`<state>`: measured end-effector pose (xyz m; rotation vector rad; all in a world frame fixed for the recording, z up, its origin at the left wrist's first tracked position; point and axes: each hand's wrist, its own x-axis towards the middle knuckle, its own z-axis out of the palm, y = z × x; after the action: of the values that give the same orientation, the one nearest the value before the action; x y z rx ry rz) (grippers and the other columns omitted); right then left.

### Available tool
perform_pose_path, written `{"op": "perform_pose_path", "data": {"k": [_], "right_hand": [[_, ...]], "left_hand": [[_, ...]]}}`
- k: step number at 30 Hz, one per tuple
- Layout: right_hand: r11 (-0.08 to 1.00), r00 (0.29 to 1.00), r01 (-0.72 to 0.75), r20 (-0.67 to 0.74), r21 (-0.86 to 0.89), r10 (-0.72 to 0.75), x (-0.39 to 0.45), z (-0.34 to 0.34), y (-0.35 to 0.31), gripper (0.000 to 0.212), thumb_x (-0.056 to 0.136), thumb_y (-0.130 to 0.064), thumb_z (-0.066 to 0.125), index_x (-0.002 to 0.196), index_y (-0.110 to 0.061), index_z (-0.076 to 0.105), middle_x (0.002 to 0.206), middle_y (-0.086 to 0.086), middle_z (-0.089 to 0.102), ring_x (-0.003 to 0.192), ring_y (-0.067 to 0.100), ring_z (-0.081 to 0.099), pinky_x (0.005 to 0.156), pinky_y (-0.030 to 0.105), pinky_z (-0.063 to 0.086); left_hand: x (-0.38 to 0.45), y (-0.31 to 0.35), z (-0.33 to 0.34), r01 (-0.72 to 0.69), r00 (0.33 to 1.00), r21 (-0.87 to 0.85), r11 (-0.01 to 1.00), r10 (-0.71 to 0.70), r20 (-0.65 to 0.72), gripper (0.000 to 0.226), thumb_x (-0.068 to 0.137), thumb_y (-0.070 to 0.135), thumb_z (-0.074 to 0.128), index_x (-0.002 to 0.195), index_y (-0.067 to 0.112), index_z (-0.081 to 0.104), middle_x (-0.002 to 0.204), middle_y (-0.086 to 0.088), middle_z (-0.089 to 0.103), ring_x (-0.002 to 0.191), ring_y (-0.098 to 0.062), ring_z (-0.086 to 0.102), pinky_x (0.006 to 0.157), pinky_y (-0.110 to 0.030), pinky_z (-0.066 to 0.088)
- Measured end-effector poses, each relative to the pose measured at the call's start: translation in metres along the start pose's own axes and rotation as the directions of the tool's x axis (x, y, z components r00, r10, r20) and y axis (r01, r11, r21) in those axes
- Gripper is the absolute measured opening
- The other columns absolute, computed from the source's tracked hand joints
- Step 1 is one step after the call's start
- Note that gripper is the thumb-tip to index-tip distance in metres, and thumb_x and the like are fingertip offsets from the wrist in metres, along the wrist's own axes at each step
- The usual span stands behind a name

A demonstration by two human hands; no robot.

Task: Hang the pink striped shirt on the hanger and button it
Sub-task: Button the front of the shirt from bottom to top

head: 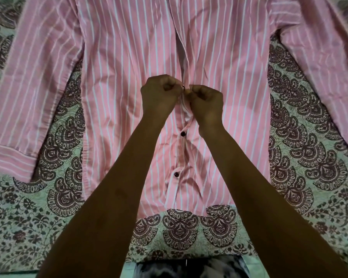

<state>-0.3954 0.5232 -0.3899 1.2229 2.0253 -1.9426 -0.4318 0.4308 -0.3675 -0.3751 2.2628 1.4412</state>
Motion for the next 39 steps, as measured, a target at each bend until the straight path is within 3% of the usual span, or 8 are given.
{"op": "perform_pose_path", "data": {"k": [6, 12, 17, 22, 27, 34, 36, 39], "right_hand": [[0.973, 0.995, -0.063, 0.092, 0.221, 0.044, -0.01, -0.003, -0.003, 0.02, 0.086, 0.004, 0.052, 0.077, -0.003, 0.067, 0.062, 0.007, 0.063, 0.059, 0.015, 0.058, 0.061, 0.021, 0.051], [0.934, 0.98, -0.15, 0.173, 0.323, 0.098, -0.004, -0.008, -0.003, 0.023, 0.084, 0.007, 0.054, 0.071, -0.006, 0.067, 0.05, -0.002, 0.064, 0.048, 0.011, 0.058, 0.056, 0.019, 0.052], [0.995, 0.994, -0.009, 0.107, 0.102, -0.002, 0.002, -0.004, 0.004, 0.013, 0.075, 0.004, 0.066, 0.072, -0.008, 0.069, 0.065, 0.006, 0.068, 0.066, 0.018, 0.065, 0.071, 0.031, 0.057], [0.925, 0.949, 0.312, 0.024, -0.214, -0.315, -0.007, 0.0, 0.012, 0.006, 0.078, -0.007, 0.067, 0.083, -0.004, 0.067, 0.072, 0.001, 0.067, 0.067, 0.012, 0.065, 0.07, 0.028, 0.056], [0.896, 0.929, 0.359, 0.005, -0.26, -0.371, -0.005, 0.004, 0.013, 0.005, 0.079, -0.008, 0.064, 0.079, -0.006, 0.068, 0.071, 0.002, 0.069, 0.065, 0.012, 0.065, 0.068, 0.023, 0.052], [1.0, 0.996, 0.029, 0.089, -0.009, -0.028, 0.004, 0.004, 0.003, 0.012, 0.073, -0.002, 0.059, 0.067, -0.006, 0.069, 0.065, 0.011, 0.066, 0.059, 0.018, 0.061, 0.063, 0.029, 0.052], [0.979, 0.979, -0.165, 0.139, 0.121, 0.148, 0.006, 0.002, -0.008, 0.016, 0.074, 0.0, 0.06, 0.062, -0.008, 0.066, 0.059, 0.011, 0.064, 0.053, 0.017, 0.058, 0.056, 0.024, 0.048], [0.885, 0.897, -0.407, 0.283, 0.224, 0.341, 0.011, -0.005, -0.02, 0.018, 0.083, -0.001, 0.058, 0.065, -0.005, 0.062, 0.045, 0.0, 0.057, 0.043, 0.009, 0.049, 0.043, 0.015, 0.041]], "left_hand": [[0.001, -0.002, -0.004, -0.018, 1.0, 0.035, 0.999, 0.018, -0.01, 0.012, 0.064, 0.018, 0.059, 0.063, 0.029, 0.064, 0.069, -0.001, 0.07, 0.07, -0.022, 0.07, 0.079, -0.046, 0.056], [0.002, -0.005, -0.007, -0.033, 0.998, 0.051, 0.998, 0.03, 0.06, 0.015, 0.065, 0.014, 0.059, 0.065, 0.027, 0.066, 0.068, 0.001, 0.069, 0.07, -0.019, 0.068, 0.081, -0.043, 0.057], [-0.002, -0.006, -0.004, 0.087, 0.996, -0.155, 0.984, -0.08, 0.05, 0.021, 0.08, -0.002, 0.054, 0.075, 0.013, 0.068, 0.073, -0.007, 0.067, 0.07, -0.018, 0.066, 0.068, -0.026, 0.055], [-0.008, -0.008, 0.003, 0.223, 0.975, -0.42, 0.88, -0.205, 0.089, 0.014, 0.082, -0.001, 0.062, 0.074, 0.009, 0.066, 0.075, -0.009, 0.065, 0.074, -0.02, 0.066, 0.071, -0.025, 0.055], [-0.003, -0.019, 0.01, 0.168, 0.979, -0.352, 0.921, -0.199, -0.053, 0.013, 0.083, 0.005, 0.062, 0.075, 0.015, 0.063, 0.072, -0.008, 0.063, 0.069, -0.021, 0.061, 0.072, -0.031, 0.055], [0.002, -0.026, 0.021, 0.005, 0.987, -0.041, 0.999, -0.011, -0.158, 0.015, 0.085, 0.004, 0.051, 0.076, 0.015, 0.054, 0.071, 0.008, 0.056, 0.072, -0.013, 0.055, 0.073, -0.023, 0.046], [0.003, -0.027, 0.022, -0.104, 0.983, 0.077, 0.992, 0.114, -0.143, 0.009, 0.087, 0.004, 0.048, 0.086, 0.006, 0.056, 0.072, 0.008, 0.053, 0.07, -0.01, 0.051, 0.068, -0.015, 0.041], [0.003, -0.028, 0.021, -0.271, 0.942, 0.239, 0.933, 0.308, -0.135, 0.016, 0.086, 0.009, 0.044, 0.091, 0.001, 0.057, 0.076, 0.0, 0.059, 0.072, -0.018, 0.056, 0.068, -0.029, 0.044]]}}
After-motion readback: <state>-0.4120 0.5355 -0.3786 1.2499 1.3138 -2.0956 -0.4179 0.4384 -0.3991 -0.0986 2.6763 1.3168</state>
